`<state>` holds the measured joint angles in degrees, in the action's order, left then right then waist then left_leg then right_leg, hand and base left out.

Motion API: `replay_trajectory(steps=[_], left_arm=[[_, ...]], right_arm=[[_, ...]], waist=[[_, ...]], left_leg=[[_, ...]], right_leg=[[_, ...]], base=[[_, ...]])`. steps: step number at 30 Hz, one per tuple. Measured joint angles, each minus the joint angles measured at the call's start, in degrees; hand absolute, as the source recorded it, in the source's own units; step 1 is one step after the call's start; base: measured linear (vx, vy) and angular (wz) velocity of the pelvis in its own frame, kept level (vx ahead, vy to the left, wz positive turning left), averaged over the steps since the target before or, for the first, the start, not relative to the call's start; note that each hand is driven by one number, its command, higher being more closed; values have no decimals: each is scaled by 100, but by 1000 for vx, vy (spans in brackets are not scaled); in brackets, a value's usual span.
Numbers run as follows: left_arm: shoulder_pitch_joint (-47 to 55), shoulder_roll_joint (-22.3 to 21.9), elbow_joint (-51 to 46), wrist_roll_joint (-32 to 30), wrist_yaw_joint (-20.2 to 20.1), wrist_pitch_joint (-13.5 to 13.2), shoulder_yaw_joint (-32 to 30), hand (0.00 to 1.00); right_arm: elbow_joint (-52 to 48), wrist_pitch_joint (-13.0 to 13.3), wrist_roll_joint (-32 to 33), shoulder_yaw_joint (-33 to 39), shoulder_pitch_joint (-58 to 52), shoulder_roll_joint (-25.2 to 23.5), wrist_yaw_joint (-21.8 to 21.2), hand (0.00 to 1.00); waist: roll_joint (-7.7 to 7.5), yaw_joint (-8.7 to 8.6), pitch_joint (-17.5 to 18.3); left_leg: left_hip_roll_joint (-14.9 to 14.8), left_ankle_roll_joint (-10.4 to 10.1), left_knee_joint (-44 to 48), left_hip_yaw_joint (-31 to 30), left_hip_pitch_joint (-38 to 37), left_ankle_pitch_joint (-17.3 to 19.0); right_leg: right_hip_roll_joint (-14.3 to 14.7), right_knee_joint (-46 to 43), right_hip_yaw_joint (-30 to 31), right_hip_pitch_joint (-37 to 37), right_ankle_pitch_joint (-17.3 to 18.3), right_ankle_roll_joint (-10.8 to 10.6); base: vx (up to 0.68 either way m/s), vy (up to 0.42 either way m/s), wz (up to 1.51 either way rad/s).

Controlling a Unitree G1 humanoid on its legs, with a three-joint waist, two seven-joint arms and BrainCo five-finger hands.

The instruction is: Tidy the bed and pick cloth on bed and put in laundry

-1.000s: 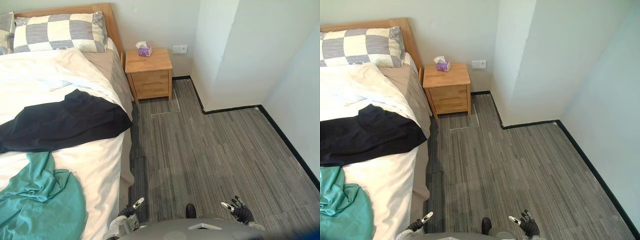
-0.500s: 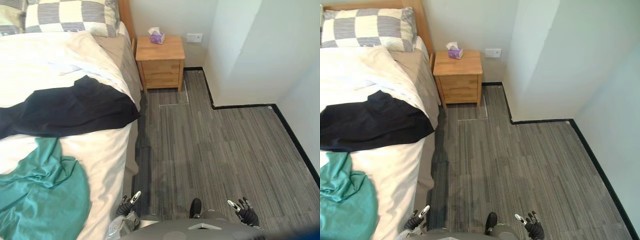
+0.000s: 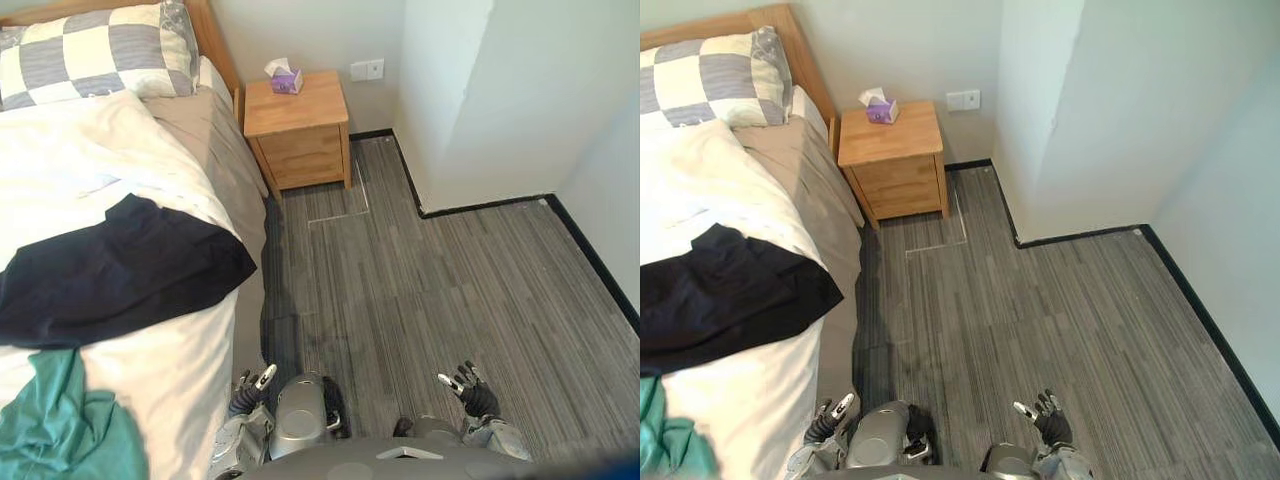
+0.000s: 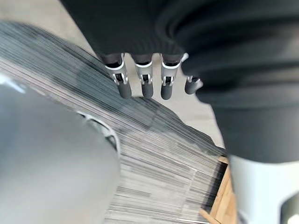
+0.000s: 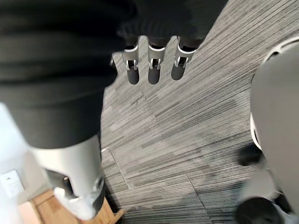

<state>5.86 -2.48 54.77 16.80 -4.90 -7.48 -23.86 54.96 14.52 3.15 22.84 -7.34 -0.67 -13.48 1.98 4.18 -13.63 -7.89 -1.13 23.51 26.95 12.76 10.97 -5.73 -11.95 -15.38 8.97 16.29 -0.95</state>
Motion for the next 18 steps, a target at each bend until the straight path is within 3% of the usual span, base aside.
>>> replay_trajectory(steps=[1,2,4,6,8,10,12,13,15,18], left_arm=[[-5,-50,-1,4,1,37,-106,0],[-13,-51,-1,0,6,70,-201,0],[-13,-23,-49,-4,16,128,-217,0],[-30,-29,-62,-4,9,208,-203,0],[-28,54,14,-12,-2,253,-116,0],[13,229,67,-87,-23,310,54,0],[33,343,144,-269,-69,309,216,0],[30,390,233,-295,-119,310,328,0],[4,383,279,-290,-115,377,423,0],[-90,377,278,-269,-102,568,497,0]], right_arm=[[7,-2,-11,14,-7,-13,3,0],[9,-5,-21,20,-16,-37,4,0],[7,-32,-275,44,27,-132,0,0],[31,-131,-480,171,98,-177,6,0],[90,-178,-638,426,103,-172,7,0],[271,-179,-681,668,128,-71,12,0],[350,-179,-673,738,226,44,17,0],[342,-179,-671,714,257,159,16,0],[276,-170,-663,588,270,264,12,0],[224,-141,-544,385,210,214,-56,0]], waist=[[-16,17,-1],[-83,15,39],[-217,95,157],[-209,172,178],[-179,152,208],[-285,155,347],[-346,106,384],[-314,1,374],[-154,-67,378],[-18,-203,353]], left_leg=[[3,218,-150,90,-46,-347],[138,539,-150,172,-151,-214],[215,691,71,408,-182,193],[295,821,61,534,-333,376],[436,936,-75,547,-591,491],[762,869,-396,375,-893,645],[996,775,-637,279,-1135,697],[1074,750,-843,216,-1390,674],[1076,723,-1132,82,-1810,632],[872,581,-1439,-212,-2313,590]], right_leg=[[-40,21,40,117,88,-101],[-157,91,51,249,152,-187],[-287,341,78,396,-37,-221],[-392,207,79,424,-165,-255],[-455,-565,80,444,-130,-326],[-574,-2205,59,136,-523,-676],[-791,-3758,39,-332,-1028,-690],[-946,-4614,-59,-635,-980,-614],[-1090,-5262,-120,-1136,-793,-403],[-1038,-4962,-137,-1964,-436,-340]], base=[[338,201,-9],[465,251,-16],[550,240,-39],[529,248,-27],[352,160,17],[366,127,19],[269,53,19],[250,48,20],[231,46,30],[291,-37,61]])
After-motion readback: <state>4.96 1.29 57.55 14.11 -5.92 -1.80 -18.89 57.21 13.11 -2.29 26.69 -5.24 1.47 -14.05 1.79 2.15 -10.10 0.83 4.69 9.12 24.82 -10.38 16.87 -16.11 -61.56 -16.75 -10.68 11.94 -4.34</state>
